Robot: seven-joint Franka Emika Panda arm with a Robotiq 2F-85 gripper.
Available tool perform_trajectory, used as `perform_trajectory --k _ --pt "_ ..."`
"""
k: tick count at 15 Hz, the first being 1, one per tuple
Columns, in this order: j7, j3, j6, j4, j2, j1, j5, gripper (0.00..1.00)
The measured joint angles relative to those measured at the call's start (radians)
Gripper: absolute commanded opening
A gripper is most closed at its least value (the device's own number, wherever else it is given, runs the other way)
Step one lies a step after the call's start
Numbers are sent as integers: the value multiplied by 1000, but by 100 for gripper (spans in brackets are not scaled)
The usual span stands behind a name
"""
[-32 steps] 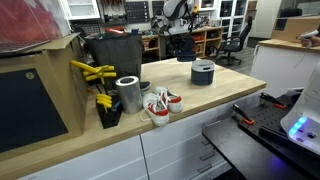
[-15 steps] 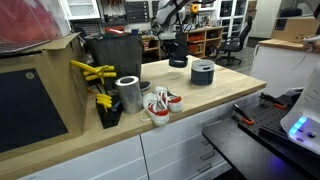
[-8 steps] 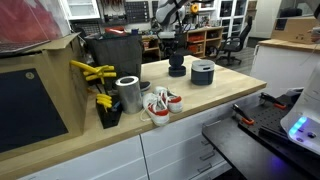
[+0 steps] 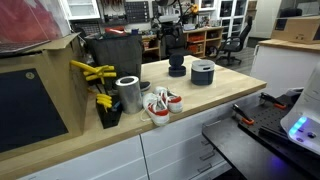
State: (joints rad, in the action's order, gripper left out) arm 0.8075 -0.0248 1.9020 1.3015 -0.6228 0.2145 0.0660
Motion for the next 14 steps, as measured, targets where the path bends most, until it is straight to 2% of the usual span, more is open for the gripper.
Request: perform_trajectory --k 6,14 --pt "-193 -2 -165 112 139 -14 -2 100" --pt "-522 -1 -164 395 342 -85 6 100"
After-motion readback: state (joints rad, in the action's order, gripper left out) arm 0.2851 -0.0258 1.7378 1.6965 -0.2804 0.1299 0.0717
